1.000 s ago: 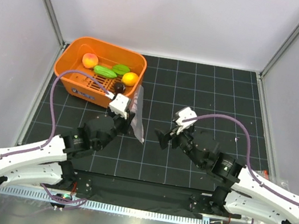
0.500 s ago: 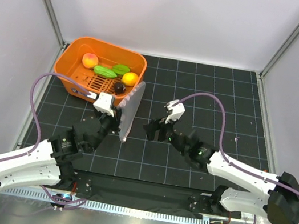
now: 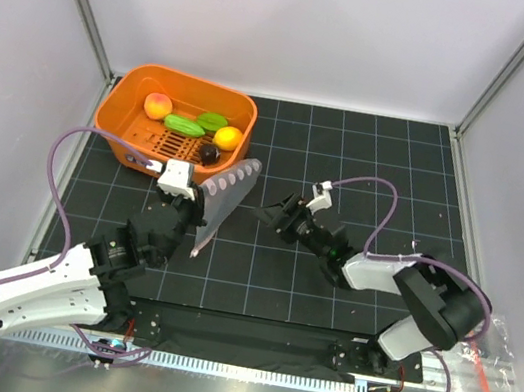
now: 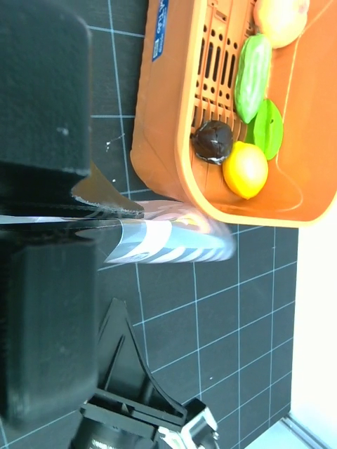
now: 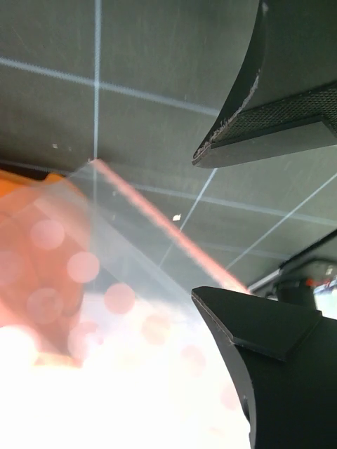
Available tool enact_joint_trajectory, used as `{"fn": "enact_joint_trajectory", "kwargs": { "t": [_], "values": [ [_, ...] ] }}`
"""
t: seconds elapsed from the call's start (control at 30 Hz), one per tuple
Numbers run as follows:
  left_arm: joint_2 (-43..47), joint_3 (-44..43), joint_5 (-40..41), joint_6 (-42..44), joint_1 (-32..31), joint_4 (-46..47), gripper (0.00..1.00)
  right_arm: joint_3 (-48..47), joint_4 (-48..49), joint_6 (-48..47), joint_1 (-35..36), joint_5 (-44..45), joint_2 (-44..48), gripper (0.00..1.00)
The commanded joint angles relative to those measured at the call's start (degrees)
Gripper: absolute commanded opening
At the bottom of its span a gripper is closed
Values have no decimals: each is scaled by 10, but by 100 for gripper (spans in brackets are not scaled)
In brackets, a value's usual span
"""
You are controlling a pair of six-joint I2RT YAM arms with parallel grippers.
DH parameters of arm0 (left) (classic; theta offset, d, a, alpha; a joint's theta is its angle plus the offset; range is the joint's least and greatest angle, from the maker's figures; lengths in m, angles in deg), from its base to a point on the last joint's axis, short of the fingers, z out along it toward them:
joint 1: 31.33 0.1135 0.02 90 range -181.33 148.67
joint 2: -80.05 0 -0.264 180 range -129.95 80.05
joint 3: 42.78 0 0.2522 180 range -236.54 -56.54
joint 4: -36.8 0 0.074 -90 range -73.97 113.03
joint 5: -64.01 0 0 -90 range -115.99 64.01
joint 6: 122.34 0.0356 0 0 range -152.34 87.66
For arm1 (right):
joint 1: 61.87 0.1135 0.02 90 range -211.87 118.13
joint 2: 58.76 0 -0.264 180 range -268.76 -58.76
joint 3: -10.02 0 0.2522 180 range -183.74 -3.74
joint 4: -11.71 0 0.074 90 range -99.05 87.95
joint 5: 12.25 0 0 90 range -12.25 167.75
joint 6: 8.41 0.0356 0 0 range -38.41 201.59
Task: Place the food in the zip-top bag and seal the zipper
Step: Pick up the zipper food storage bag at the center of the board.
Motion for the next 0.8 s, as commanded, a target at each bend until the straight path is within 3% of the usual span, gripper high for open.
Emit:
{"fn": "enact_joint_trajectory", "kwargs": {
  "t": [0.0, 0.17, 0.27, 0.3, 0.43, 0.6, 0.77],
  "values": [
    [5, -4, 27, -18, 3, 2, 2, 7, 173, 77, 30, 23, -35, 75],
    [6, -4, 27, -20, 3, 0, 2, -21, 255, 87, 67, 81, -117, 75],
    [8, -5, 26, -20, 3, -4, 2, -31, 243, 40, 75, 93, -106, 78],
    [9, -6, 27, -20, 4, -7, 2, -29, 232, -17, 75, 101, -94, 79],
    [18, -5, 25, -22, 4, -8, 2, -24, 173, -128, 75, 125, -51, 87],
    [24, -6, 26, -21, 4, -13, 2, -45, 90, -205, 96, 133, 17, 86],
    [13, -13, 19, -19, 3, -14, 1, -106, -88, -387, 228, 281, 84, 85]
  ]
}}
